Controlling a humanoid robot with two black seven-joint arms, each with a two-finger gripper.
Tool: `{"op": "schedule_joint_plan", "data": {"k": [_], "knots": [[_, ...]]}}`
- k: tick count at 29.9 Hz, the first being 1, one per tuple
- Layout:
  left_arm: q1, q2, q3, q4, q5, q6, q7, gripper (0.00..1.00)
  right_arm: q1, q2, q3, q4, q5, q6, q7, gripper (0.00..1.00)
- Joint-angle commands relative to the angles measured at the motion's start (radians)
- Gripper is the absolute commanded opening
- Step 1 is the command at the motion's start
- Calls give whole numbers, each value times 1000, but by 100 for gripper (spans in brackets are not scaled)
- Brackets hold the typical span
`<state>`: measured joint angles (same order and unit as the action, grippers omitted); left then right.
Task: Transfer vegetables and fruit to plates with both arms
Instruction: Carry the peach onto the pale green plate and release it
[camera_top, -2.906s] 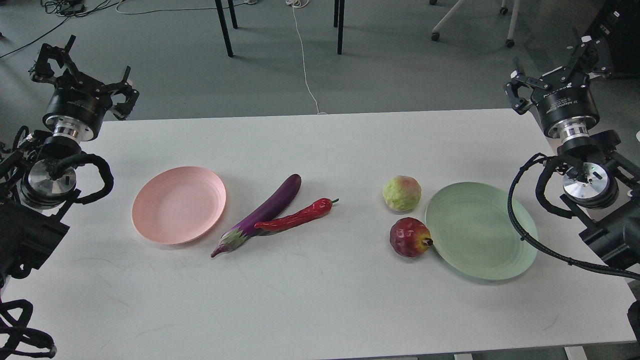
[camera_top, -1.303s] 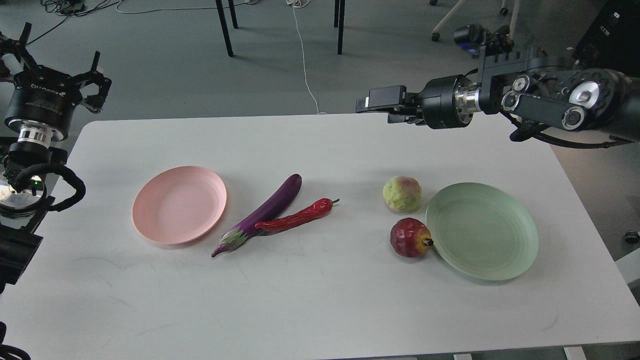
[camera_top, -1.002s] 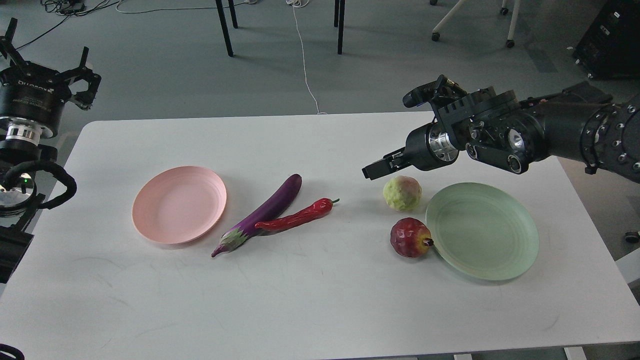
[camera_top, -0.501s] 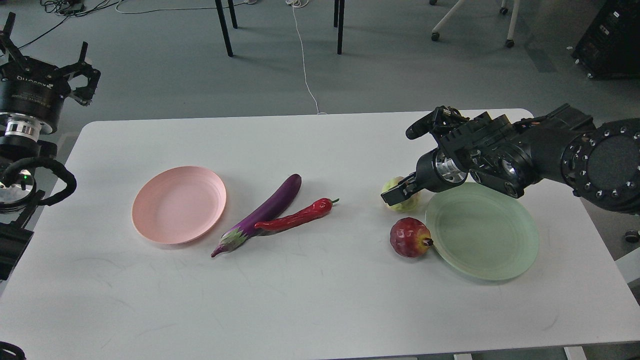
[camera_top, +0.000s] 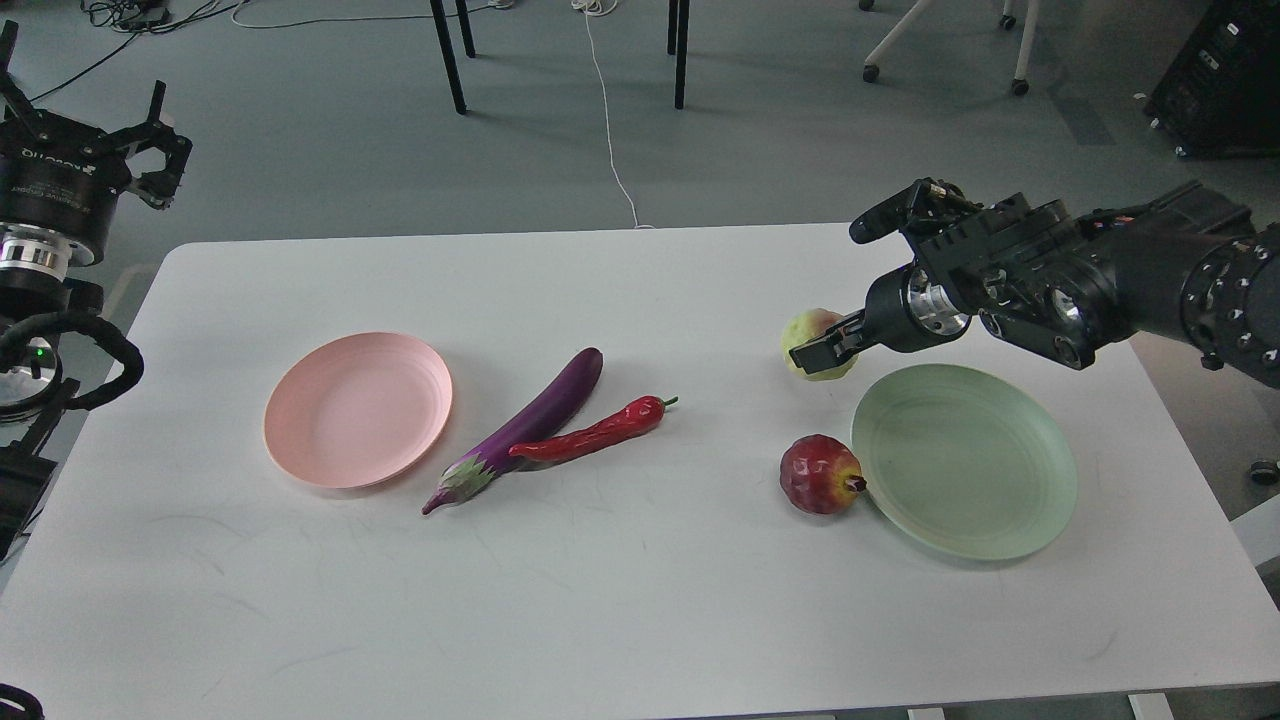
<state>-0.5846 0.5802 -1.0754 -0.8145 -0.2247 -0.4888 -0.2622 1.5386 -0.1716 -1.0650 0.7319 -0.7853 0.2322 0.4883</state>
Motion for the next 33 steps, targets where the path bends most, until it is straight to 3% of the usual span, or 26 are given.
{"op": "schedule_joint_plan", "data": {"k": [1, 5, 11, 22, 33], "knots": [[0, 4, 0, 0, 1, 0, 0, 98, 75, -115, 19, 130, -12, -8, 0, 52], [2, 7, 3, 0, 1, 0, 0, 98, 78, -236, 10, 222, -66, -30, 0, 52], [3, 12, 6, 0, 2, 0, 0, 98, -21, -383, 19, 225, -255, -106, 0, 59], [0, 10, 17, 0, 5, 0, 1, 98, -81, -419, 57, 219, -250, -183, 0, 94], [-4, 21, 12, 0, 7, 0, 3, 98, -112, -479, 193, 221, -238, -183, 0, 98]]}}
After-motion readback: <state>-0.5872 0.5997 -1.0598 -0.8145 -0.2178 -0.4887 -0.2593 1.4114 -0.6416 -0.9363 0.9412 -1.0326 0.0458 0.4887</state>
